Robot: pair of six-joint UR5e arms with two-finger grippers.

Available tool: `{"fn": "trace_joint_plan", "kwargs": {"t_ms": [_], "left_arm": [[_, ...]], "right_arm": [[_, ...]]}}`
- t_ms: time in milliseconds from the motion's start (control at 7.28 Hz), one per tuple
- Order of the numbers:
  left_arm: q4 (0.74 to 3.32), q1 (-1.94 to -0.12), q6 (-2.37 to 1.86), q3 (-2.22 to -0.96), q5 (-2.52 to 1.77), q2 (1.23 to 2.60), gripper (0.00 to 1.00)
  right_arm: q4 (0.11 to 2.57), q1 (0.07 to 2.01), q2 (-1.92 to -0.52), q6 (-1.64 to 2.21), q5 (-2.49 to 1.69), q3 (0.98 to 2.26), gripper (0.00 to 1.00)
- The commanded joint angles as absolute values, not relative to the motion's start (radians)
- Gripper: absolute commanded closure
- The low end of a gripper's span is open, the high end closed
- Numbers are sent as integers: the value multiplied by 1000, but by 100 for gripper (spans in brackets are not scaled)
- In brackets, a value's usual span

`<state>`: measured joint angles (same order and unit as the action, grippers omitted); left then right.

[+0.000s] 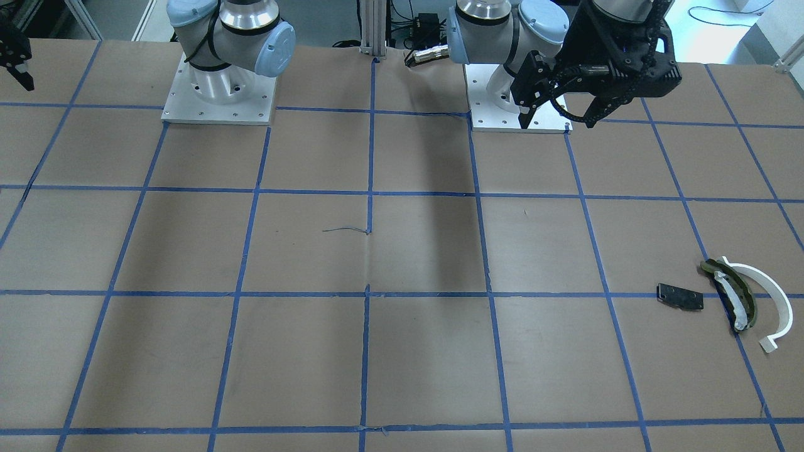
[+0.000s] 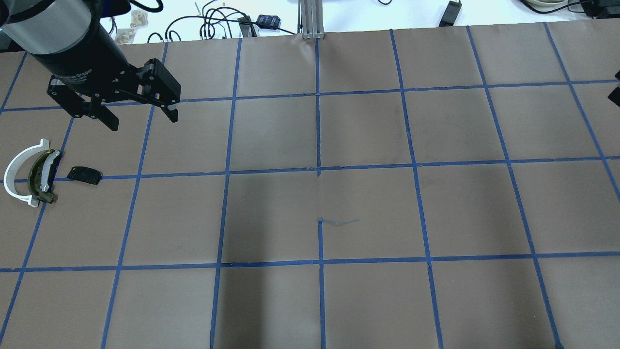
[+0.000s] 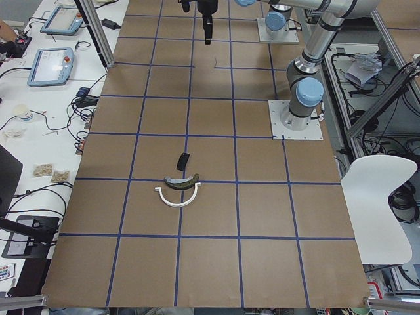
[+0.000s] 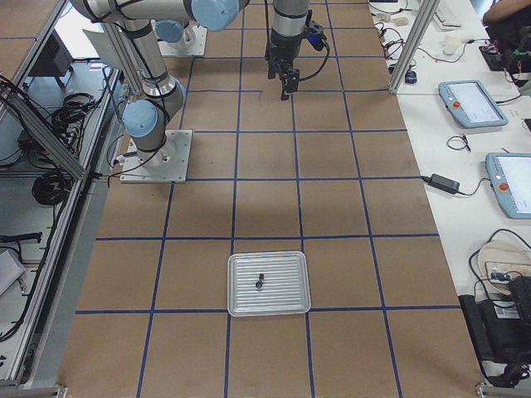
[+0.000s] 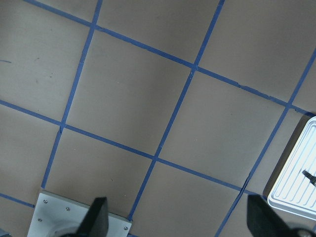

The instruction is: Place bearing gear from tray to pile

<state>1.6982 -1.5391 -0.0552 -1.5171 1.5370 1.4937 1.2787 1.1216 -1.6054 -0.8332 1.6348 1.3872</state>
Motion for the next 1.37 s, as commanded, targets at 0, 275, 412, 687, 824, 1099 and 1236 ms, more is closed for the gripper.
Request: {"fn": "trace_joint_plan", "kwargs": {"t_ms": [0,275,412,687,824,1099,1236], "left_arm": [[1698,-1539,-55,-1516,1539,1493,0],[1698,-1539,-55,-1511,1537,1494,0],[1698,-1539,-55,-1509,1536,1494,0],[1698,-1539,-55,-1509,1537,1494,0],[1697,-1539,-55,-1509,1537,1494,0],[1698,-1539,-55,-1508,1536,1494,0],[1698,-1539,-55,-1506,1536,1494,0]], "right_arm": [[1288,1024,-1599,-999,1664,1397,0],[1463,881,-1501,-1408,1697,1411,0],[1515,814,-1459,-1546,1697,1413,0],[1564,708,-1357,-1804,1776,1423,0],[1698,663,-1300,-1892,1808,1458,0],[2017,586,-1235,-2151,1736,1570,0],[2087,553,-1211,-2249,1645,1606,0]]}}
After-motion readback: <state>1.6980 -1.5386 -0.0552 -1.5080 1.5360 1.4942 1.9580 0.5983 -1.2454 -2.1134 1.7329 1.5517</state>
